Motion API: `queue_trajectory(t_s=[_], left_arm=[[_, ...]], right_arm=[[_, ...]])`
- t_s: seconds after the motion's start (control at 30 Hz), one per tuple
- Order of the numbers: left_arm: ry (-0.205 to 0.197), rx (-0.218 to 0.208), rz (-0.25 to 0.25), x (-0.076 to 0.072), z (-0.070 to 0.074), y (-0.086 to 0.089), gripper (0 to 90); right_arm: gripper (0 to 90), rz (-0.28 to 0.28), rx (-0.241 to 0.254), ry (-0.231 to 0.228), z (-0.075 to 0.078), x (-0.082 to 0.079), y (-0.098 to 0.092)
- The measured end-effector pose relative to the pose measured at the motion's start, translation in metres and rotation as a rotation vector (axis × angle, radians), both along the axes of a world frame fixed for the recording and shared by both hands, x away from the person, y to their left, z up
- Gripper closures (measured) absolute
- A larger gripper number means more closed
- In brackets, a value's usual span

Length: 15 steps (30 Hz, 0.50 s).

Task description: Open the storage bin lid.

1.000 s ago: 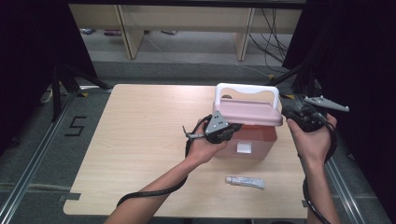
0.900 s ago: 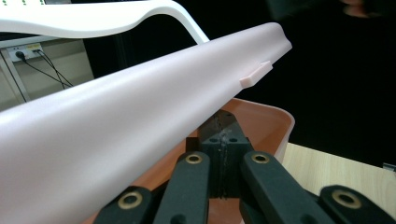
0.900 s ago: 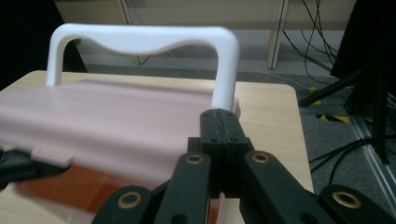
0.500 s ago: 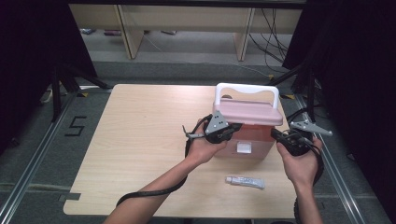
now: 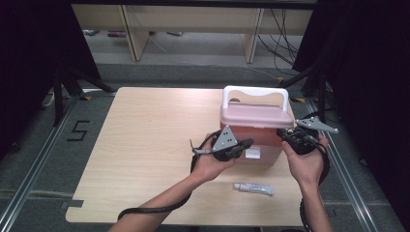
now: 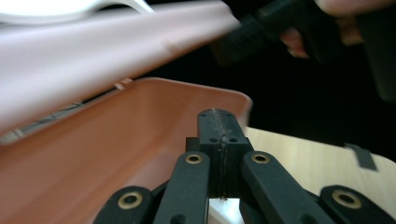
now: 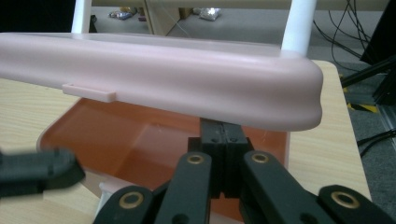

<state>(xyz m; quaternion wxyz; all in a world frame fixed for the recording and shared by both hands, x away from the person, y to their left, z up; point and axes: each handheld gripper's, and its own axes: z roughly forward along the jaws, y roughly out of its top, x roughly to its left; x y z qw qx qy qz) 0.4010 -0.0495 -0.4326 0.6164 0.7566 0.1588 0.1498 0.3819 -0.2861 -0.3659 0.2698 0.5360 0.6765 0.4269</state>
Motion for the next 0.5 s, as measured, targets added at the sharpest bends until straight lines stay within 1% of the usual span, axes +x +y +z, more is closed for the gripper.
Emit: queue_trajectory(t_s=[0.07,0.1,0.13,0.17,0.2,0.23,0.27,0.3,0.33,0.4,0.47,0.5], left_arm=[[0.001,0.007,-0.008,-0.003,-0.006,-0.003,89.7],[0.002,0.008,-0.007,-0.003,-0.008,-0.004,89.7],[0.003,0.007,-0.005,-0.002,-0.011,-0.006,89.7],[-0.002,0.01,-0.004,-0.002,-0.012,-0.007,89.7],[-0.006,0.012,-0.001,-0.001,-0.013,-0.008,89.7],[-0.005,0.008,0.0,-0.001,-0.014,-0.009,89.8],[-0.009,0.015,-0.002,0.0,-0.015,-0.01,89.7],[-0.011,0.012,-0.002,0.0,-0.016,-0.011,89.7],[-0.018,0.019,-0.004,0.0,-0.017,-0.012,89.7],[-0.019,0.019,-0.016,0.001,-0.019,-0.013,89.8],[-0.022,0.026,-0.02,0.001,-0.022,-0.015,89.7],[-0.02,0.028,-0.018,0.001,-0.023,-0.015,89.7]], right_arm=[[90.0,-0.009,0.008,-0.002,0.003,0.0,0.001],[90.0,-0.005,0.0,-0.012,0.004,0.001,0.0],[90.0,-0.011,-0.005,-0.011,0.006,0.001,0.0],[90.0,-0.012,0.003,-0.007,0.008,0.001,0.0],[90.0,-0.007,-0.012,-0.018,0.009,0.002,0.0],[90.0,-0.025,0.014,-0.005,0.01,0.001,0.002],[90.0,-0.007,-0.007,-0.021,0.011,0.003,0.0],[90.0,-0.008,-0.019,-0.024,0.012,0.003,-0.001],[90.0,-0.004,-0.002,-0.027,0.011,0.004,0.0],[90.0,-0.007,-0.017,-0.027,0.012,0.004,-0.001],[90.0,-0.007,-0.005,-0.025,0.013,0.004,0.0],[90.0,-0.007,-0.013,-0.028,0.014,0.005,-0.001]])
